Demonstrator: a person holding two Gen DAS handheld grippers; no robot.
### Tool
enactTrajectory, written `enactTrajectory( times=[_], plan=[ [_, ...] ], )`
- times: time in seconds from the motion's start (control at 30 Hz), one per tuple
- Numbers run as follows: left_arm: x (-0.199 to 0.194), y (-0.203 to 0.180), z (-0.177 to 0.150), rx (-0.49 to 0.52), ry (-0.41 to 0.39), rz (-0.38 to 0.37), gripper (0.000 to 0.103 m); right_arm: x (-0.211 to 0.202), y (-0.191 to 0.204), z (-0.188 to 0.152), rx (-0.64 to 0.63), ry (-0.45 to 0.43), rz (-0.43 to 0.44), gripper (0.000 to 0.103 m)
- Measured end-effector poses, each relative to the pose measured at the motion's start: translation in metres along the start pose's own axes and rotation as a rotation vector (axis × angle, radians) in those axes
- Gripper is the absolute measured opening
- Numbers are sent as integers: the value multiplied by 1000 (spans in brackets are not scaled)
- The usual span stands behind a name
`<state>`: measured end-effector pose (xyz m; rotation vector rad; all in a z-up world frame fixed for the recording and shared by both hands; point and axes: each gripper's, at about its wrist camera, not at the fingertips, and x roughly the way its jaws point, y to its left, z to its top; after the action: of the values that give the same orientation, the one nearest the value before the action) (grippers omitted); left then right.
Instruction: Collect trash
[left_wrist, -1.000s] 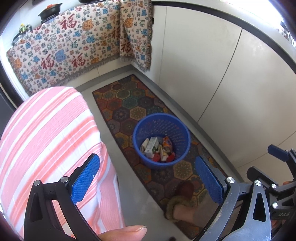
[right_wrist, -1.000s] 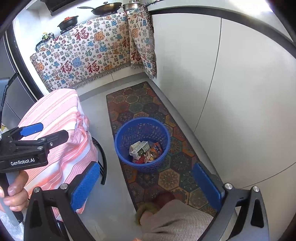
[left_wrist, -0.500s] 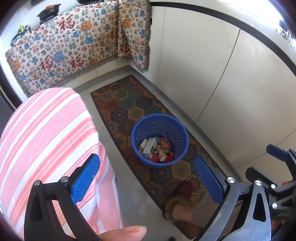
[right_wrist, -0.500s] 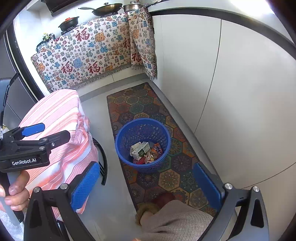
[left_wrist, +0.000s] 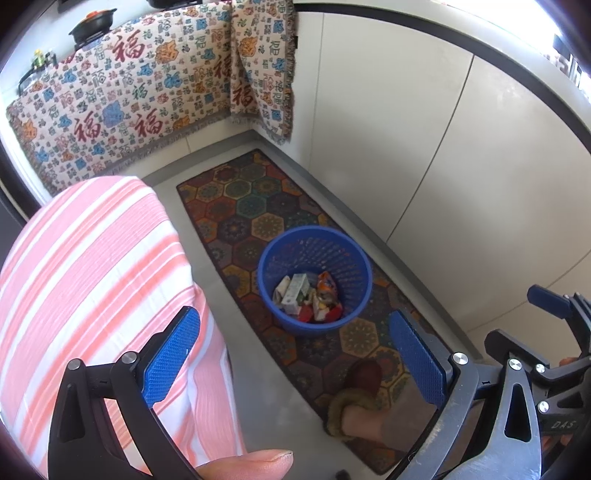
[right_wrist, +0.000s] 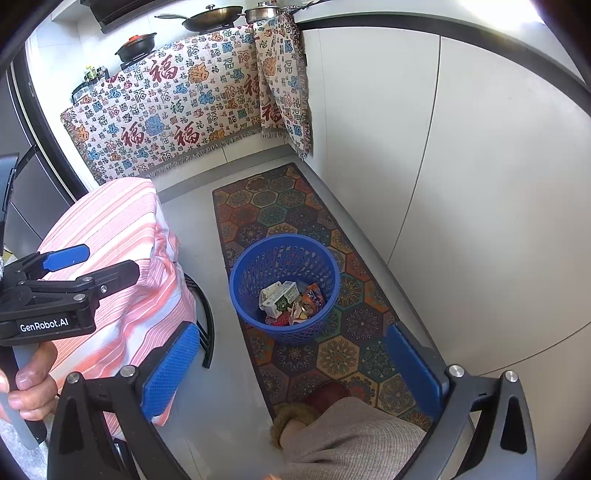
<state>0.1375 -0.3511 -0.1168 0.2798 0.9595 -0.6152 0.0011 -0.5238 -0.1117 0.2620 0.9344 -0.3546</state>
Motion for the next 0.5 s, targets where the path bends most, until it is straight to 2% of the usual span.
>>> enactTrajectory(
  times=[0.5],
  plan=[
    [0,-5,1,11,4,-13,102,0,0,-1,2,0,5,103]
  ],
)
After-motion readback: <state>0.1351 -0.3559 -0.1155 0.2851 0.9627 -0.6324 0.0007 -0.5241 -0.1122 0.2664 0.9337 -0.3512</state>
